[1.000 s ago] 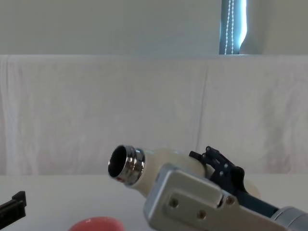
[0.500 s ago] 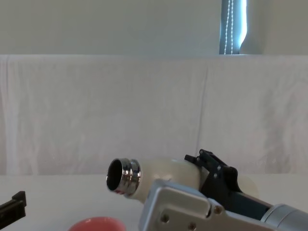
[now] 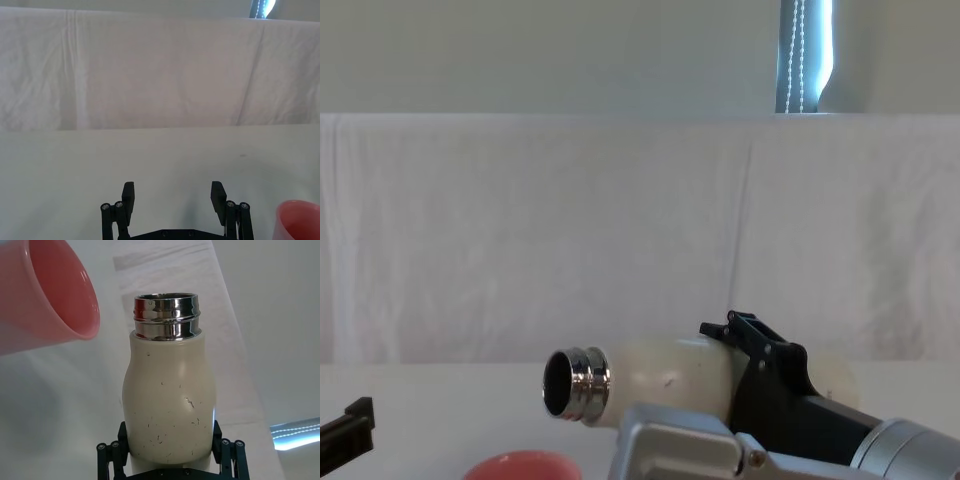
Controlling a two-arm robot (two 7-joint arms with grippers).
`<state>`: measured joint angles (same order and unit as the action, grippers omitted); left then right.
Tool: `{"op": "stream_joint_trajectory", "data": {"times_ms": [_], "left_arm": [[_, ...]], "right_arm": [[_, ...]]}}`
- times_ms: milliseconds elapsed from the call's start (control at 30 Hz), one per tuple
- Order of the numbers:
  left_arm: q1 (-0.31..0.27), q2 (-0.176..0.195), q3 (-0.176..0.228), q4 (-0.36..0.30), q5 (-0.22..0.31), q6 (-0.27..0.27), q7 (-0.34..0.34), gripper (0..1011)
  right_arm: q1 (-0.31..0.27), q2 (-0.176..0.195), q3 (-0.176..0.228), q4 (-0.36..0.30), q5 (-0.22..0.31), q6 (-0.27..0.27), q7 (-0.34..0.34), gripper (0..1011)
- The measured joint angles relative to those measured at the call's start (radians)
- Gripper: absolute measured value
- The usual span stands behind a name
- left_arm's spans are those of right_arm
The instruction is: Grasp the thermos with one hand and pour water into the cup lid.
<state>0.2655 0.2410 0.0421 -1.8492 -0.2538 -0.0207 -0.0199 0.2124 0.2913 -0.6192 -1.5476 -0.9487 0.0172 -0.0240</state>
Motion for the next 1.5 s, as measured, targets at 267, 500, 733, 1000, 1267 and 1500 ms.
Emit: {"op": "stream_joint_trajectory", "data": {"times_ms": [267,500,733,1000,1267,1500], "left_arm": [[0.0,0.0,0.0,0.0,0.0,0.0,0.0,1001],[0.0,0.0,0.0,0.0,0.0,0.0,0.0,1001],[0.0,0.0,0.0,0.0,0.0,0.0,0.0,1001],[0.0,0.0,0.0,0.0,0.0,0.0,0.0,1001],[0.0,0.0,0.0,0.0,0.0,0.0,0.0,1001],[0.0,0.0,0.0,0.0,0.0,0.0,0.0,1001]], "right_arm": [[0.014,0.007,-0.019,0.011,-0.035,0.01,-0.015,958],[0.025,0.014,-0.036,0.015,-0.064,0.016,-0.023,958],[0.033,0.021,-0.044,0.015,-0.081,0.021,-0.031,958],[0.041,0.026,-0.051,0.011,-0.1,0.026,-0.042,958],[0.046,0.031,-0.055,0.005,-0.107,0.03,-0.044,958],[0.047,0.032,-0.056,0.001,-0.111,0.033,-0.049,958]]}}
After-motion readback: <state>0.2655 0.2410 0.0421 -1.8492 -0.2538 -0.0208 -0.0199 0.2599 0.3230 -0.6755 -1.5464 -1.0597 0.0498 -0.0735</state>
